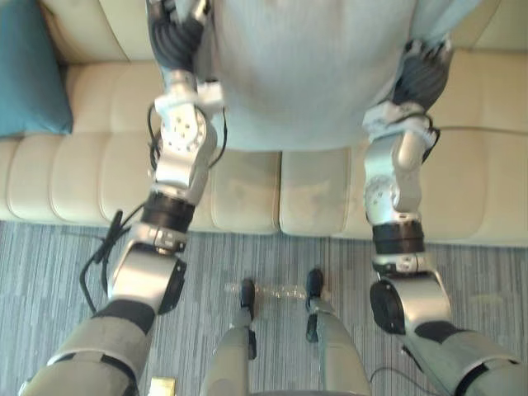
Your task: Pick up cushions and gather them together orderly.
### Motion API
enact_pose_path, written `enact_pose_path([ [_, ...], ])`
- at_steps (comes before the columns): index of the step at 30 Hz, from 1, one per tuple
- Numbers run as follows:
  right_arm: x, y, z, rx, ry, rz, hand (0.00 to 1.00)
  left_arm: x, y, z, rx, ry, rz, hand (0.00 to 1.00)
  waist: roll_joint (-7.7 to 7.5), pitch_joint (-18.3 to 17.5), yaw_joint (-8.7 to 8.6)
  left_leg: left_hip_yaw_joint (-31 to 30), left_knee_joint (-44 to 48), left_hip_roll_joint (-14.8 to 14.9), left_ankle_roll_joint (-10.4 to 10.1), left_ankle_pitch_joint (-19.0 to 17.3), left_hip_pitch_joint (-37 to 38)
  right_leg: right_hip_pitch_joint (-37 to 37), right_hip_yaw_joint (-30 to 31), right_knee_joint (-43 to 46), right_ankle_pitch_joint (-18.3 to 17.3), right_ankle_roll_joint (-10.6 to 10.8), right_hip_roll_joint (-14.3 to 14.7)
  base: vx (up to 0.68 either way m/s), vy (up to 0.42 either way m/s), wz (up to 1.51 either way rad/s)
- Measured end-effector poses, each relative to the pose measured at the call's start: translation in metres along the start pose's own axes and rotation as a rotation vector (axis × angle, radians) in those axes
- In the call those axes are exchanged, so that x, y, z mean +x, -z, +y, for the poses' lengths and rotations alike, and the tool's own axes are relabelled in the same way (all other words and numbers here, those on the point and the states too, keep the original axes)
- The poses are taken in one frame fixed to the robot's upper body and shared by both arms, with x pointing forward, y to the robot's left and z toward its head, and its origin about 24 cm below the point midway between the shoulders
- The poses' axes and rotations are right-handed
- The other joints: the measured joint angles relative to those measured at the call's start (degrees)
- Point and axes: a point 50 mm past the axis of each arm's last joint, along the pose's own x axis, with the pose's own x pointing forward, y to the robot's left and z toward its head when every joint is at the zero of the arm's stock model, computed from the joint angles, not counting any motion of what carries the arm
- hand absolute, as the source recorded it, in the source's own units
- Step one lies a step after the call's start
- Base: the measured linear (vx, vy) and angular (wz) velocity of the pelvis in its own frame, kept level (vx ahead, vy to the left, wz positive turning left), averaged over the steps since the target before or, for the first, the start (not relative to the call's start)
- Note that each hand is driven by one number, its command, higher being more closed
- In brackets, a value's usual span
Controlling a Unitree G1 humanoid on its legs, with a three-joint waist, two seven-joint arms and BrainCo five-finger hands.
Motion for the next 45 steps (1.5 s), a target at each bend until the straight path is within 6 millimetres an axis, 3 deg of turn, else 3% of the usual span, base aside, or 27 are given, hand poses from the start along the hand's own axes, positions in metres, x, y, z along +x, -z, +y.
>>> enact_pose_path([
  [4, 0.016, -0.018, 0.014, 0.013, -0.006, -0.061, 1.00, 0.011, -0.015, -0.006, -0.008, -0.013, -0.044, 1.00, 0.37, 1.24, -0.10, 0.14, -0.32, 0.31, -0.71, 0.57, -4.59, -5.23, 0.23, 1.01, 0.11, -0.18, 0.25, 0.00, -0.012, 0.02],
  [9, 0.031, -0.020, 0.025, 0.010, 0.002, -0.055, 1.00, 0.016, -0.012, -0.003, 0.007, -0.062, -0.025, 1.00, 0.44, 2.01, -0.26, 0.31, -0.34, 0.94, -1.37, 1.01, -8.04, -8.53, 0.36, 1.06, 0.09, -0.19, 0.62, 0.00, -0.011, 0.04],
  [10, 0.032, -0.022, 0.027, 0.013, -0.002, -0.060, 1.00, 0.017, -0.014, -0.003, 0.003, -0.066, -0.030, 0.00, 0.44, 2.01, -0.25, 0.31, -0.34, 1.01, -1.47, 1.14, -8.50, -8.98, 0.37, 1.08, 0.09, -0.19, 0.61, -0.01, -0.010, 0.09],
  [11, 0.035, -0.028, 0.032, 0.021, -0.014, -0.080, 0.00, 0.020, -0.019, -0.002, -0.002, -0.077, -0.045, 0.00, 0.44, 2.02, -0.14, 0.32, -0.34, 1.11, -1.55, 1.23, -9.57, -10.06, 0.35, 1.15, 0.09, -0.20, 0.62, -0.02, -0.010, 0.09],
  [16, 0.040, -0.040, 0.041, 0.040, -0.033, -0.132, 0.00, 0.028, -0.027, 0.004, -0.023, -0.128, -0.064, 0.00, 0.45, 2.02, 0.03, 0.66, -0.35, 1.26, -2.30, 1.76, -11.29, -11.95, 0.42, 1.84, 0.06, -0.19, 0.62, -0.02, -0.004, 0.04],
  [22, 0.043, -0.033, 0.033, 0.006, -0.011, -0.101, 0.00, 0.028, -0.013, 0.009, 0.004, -0.132, 0.003, 0.00, 0.43, 2.03, -0.68, 1.73, -0.35, 1.19, -2.26, 1.79, -10.74, -12.15, 0.70, 4.46, -1.27, -0.28, 0.32, -0.02, -0.006, 0.08],
  [27, 0.052, -0.026, 0.009, -0.064, 0.029, -0.042, 0.00, 0.031, -0.006, 0.022, 0.056, -0.107, 0.047, 0.00, 0.38, 2.06, -0.89, 1.79, -0.48, 1.26, -2.24, 1.81, -10.88, -12.34, 0.62, 4.52, -1.35, -0.21, 0.36, 0.00, 0.000, 0.00],
  [33, 0.069, -0.055, -0.045, -0.137, 0.124, -0.071, 0.00, 0.035, -0.010, 0.068, 0.066, -0.182, 0.054, 0.00, 0.23, 2.16, -1.82, 1.90, -1.36, 1.29, -1.37, 2.46, -10.59, -12.27, 0.46, 4.51, -1.34, -0.21, 0.35, -0.03, -0.015, 0.02],
  [35, 0.058, -0.051, -0.075, -0.211, 0.158, -0.045, 0.00, 0.020, 0.001, 0.092, 0.044, -0.228, 0.081, 0.00, -0.26, 2.46, -2.26, 2.05, -1.34, 1.42, -1.37, 2.43, -8.27, -10.04, 0.50, 4.47, -1.33, -0.21, 0.46, -0.01, -0.015, -0.09],
  [36, 0.054, -0.048, -0.080, -0.221, 0.162, -0.037, 0.00, 0.015, 0.004, 0.096, 0.047, -0.232, 0.085, 0.00, -0.35, 2.51, -2.35, 2.14, -1.31, 1.46, -1.37, 2.41, -7.76, -9.46, 0.52, 4.48, -1.33, -0.21, 0.50, 0.01, -0.020, -0.11],
  [41, -0.024, -0.044, -0.153, -0.350, 0.213, -0.001, 0.00, -0.072, 0.036, 0.135, 0.099, -0.208, 0.145, 0.00, -0.90, 2.81, -3.43, 1.74, 0.42, 1.67, -0.33, -0.75, -0.25, -0.30, 0.42, 3.59, -3.27, 0.86, 0.74, 0.05, -0.006, -0.01],
  [43, -0.075, -0.028, -0.180, -0.422, 0.251, 0.102, 0.00, -0.129, 0.063, 0.146, 0.107, -0.222, 0.282, 0.00, -1.33, 2.91, -3.69, 1.74, 2.01, 1.66, 0.18, -2.67, 3.66, 4.65, 0.44, 3.04, -4.34, 1.02, 0.72, 0.10, 0.021, -0.02],
  [44, -0.086, -0.022, -0.184, -0.438, 0.252, 0.139, 0.00, -0.143, 0.069, 0.148, 0.109, -0.223, 0.323, 0.00, -1.50, 2.82, -3.71, 1.75, 2.03, 1.61, 0.18, -2.93, 4.68, 5.64, 0.49, 3.04, -4.63, 1.02, 0.70, 0.09, 0.022, -0.06],
  [45, -0.123, -0.009, -0.192, -0.479, 0.242, 0.244, 0.00, -0.186, 0.084, 0.150, 0.102, -0.223, 0.445, 0.00, -1.88, 2.60, -3.88, 1.73, 2.46, 1.59, 0.33, -3.76, 7.33, 8.55, 0.50, 3.06, -5.22, 1.10, 0.69, 0.07, 0.019, -0.04],
])
